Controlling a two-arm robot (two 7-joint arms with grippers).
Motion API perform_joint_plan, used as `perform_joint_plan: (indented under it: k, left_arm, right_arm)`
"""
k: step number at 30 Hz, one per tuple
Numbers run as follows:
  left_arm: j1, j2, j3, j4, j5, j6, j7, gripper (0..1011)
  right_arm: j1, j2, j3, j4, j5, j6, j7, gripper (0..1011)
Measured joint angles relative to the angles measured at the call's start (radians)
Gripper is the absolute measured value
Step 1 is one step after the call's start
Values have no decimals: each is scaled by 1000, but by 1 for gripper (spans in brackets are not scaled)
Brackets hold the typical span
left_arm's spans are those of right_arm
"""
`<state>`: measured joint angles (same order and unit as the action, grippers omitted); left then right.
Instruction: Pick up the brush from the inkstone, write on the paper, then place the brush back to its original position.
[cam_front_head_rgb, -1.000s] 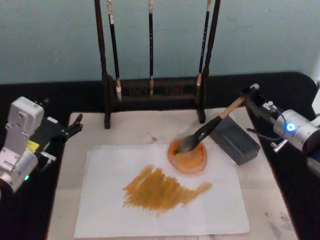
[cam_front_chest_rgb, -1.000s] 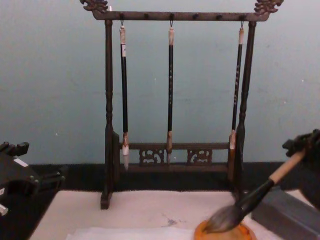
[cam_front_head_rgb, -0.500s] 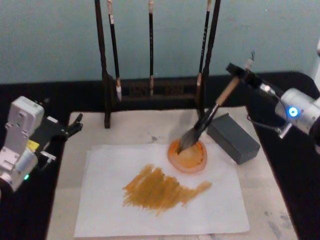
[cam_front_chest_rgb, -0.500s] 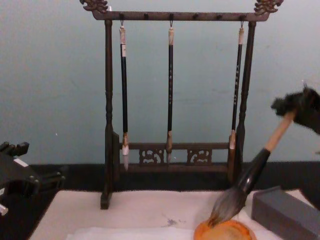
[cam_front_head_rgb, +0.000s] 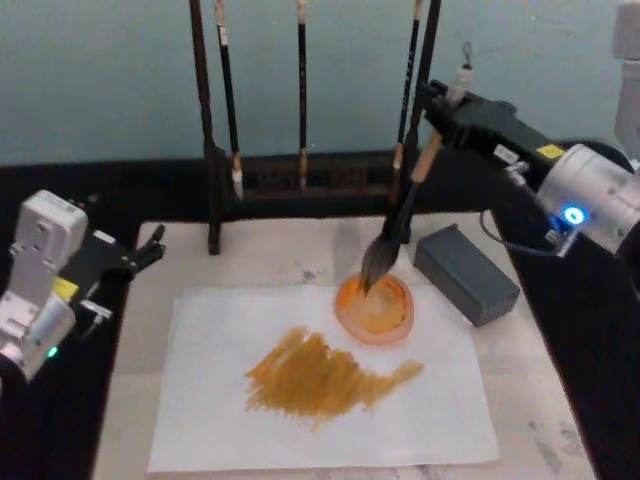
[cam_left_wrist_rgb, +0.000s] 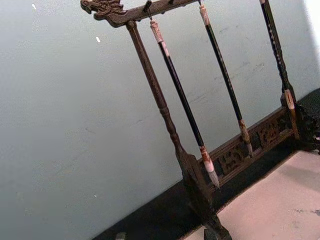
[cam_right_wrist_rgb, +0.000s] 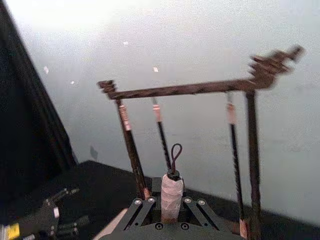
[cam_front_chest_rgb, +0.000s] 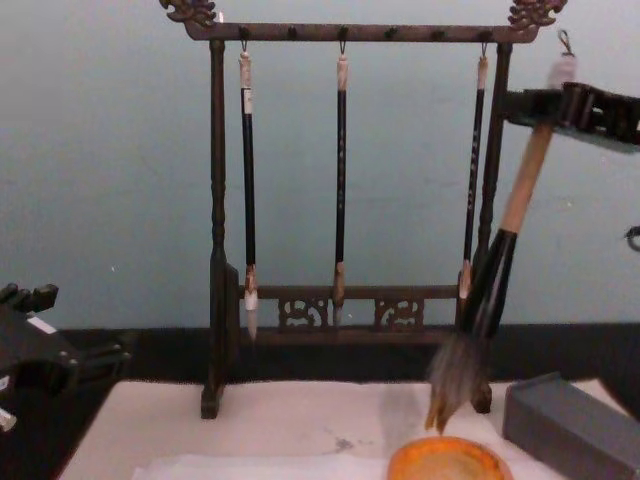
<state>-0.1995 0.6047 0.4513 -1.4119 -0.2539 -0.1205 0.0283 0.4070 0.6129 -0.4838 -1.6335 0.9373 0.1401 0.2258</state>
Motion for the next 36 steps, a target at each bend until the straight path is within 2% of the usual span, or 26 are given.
perform_joint_plan:
  k: [2,6,10,17,29,36]
  left_arm:
    - [0,0,0,0,0,0,0,1010]
    - [0,0,0,0,0,0,0,1010]
    - [0,0,0,0,0,0,0,1010]
    - [0,0,0,0,0,0,0,1010]
    - [0,0,0,0,0,0,0,1010]
    - [0,0,0,0,0,0,0,1010]
  right_arm:
    - [-7,10,-11,-25,-57,-25,-1,154]
    - [-18,21,-22,-47,-118,-49,-2,154]
    - [-25,20,-21,-50,-134,-53,7,154]
    - [-27,-3,-19,-29,-140,-52,39,154]
    - [-7,-66,-58,24,-187,-45,102,154]
    - [-19,-103,-89,19,-244,-66,115,154]
